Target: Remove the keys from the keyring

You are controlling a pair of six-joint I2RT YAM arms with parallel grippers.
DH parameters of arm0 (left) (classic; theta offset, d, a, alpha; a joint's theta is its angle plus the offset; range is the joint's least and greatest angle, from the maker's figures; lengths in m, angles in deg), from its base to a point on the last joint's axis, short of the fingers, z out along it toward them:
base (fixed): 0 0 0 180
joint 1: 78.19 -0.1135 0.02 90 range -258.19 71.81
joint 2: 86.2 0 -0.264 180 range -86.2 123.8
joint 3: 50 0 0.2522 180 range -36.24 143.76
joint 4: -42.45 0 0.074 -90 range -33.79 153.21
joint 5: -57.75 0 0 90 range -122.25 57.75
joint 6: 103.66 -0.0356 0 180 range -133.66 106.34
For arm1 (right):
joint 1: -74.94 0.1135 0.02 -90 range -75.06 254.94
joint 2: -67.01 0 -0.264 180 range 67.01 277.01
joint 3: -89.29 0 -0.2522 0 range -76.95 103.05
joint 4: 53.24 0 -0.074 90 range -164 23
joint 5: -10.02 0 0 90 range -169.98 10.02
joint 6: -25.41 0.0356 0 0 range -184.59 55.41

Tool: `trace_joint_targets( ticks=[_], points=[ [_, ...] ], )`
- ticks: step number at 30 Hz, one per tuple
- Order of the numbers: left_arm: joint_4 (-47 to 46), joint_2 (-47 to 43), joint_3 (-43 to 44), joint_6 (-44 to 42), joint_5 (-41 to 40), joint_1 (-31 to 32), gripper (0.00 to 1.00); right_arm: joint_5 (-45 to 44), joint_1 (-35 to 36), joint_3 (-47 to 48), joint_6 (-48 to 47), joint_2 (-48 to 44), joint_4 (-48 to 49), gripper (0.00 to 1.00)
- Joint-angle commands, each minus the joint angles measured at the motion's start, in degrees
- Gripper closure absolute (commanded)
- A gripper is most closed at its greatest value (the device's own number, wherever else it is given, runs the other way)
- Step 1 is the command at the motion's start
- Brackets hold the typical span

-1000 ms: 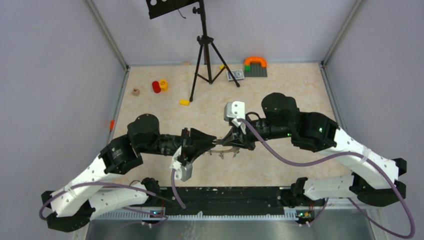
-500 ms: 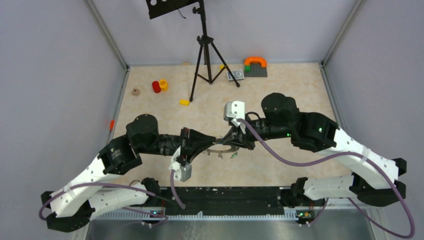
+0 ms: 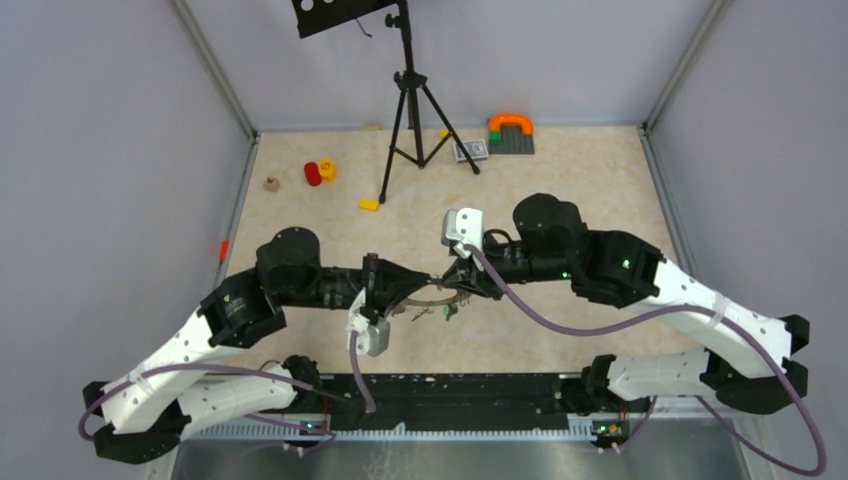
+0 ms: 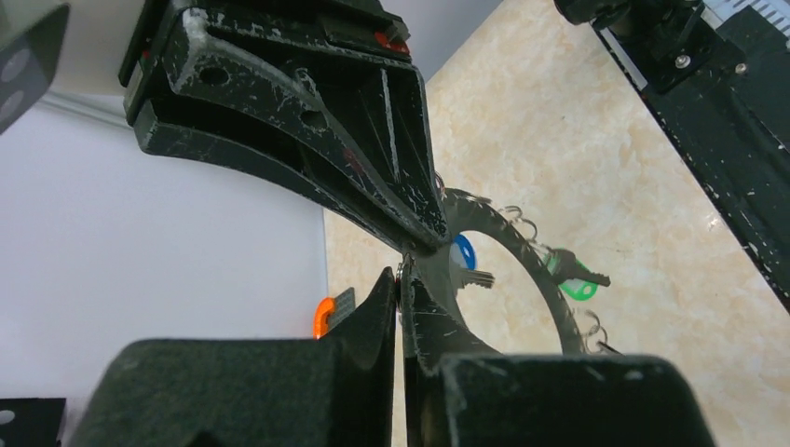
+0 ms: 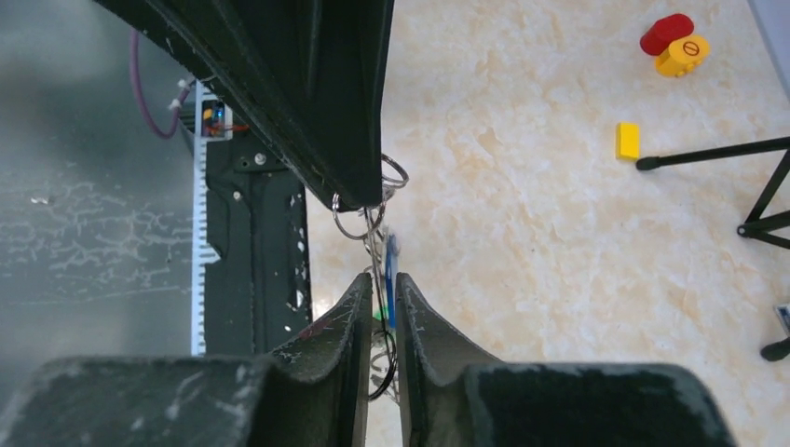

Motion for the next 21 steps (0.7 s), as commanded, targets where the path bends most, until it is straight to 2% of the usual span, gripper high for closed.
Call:
trace_joint_targets(
  ticks=[1, 4, 8, 10, 13, 15, 16, 18, 21],
  points=[
    [-0.21, 0.12, 1.08, 2.41, -1.76, -0.04, 1.00, -1.46, 0.77, -0.94, -0.51, -3.04, 5.69, 0.82],
    [-0.02, 0.02, 1.17, 2.95, -2.08, -0.04, 1.00, -1.75, 0.82, -1.77, -0.28, -4.13, 7.53, 0.71],
    [0.07, -0.41, 1.06, 3.28, -2.50, -0.02, 1.00, -2.63, 0.77, -1.90, 0.22, -5.03, 8.45, 0.65],
    [0.03, -0.80, 0.94, 3.38, -2.88, -0.05, 1.00, -4.94, 0.78, -2.21, 0.93, -5.55, 8.94, 0.54],
    [-0.25, -1.68, 0.25, 3.72, -4.05, 0.00, 1.00, -12.18, 0.78, -4.98, 2.82, -6.80, 11.12, 0.41],
    [-1.02, -2.49, -0.49, 4.39, -4.80, -0.03, 1.00, -19.55, 0.73, -7.85, 5.89, -7.91, 13.97, 0.28],
    [-1.56, -3.01, -0.95, 4.81, -5.09, -0.01, 1.00, -23.59, 0.67, -9.17, 7.89, -8.15, 15.58, 0.26],
    [-2.89, -3.80, -1.72, 6.29, -5.62, 0.00, 1.00, -23.90, -1.42, -11.32, 11.89, -8.20, 17.46, 0.19],
    [-3.29, -4.32, -1.95, 9.09, -6.73, -0.01, 1.00, -17.33, -11.44, -15.96, 21.17, -9.20, 22.36, 0.09]
  ],
)
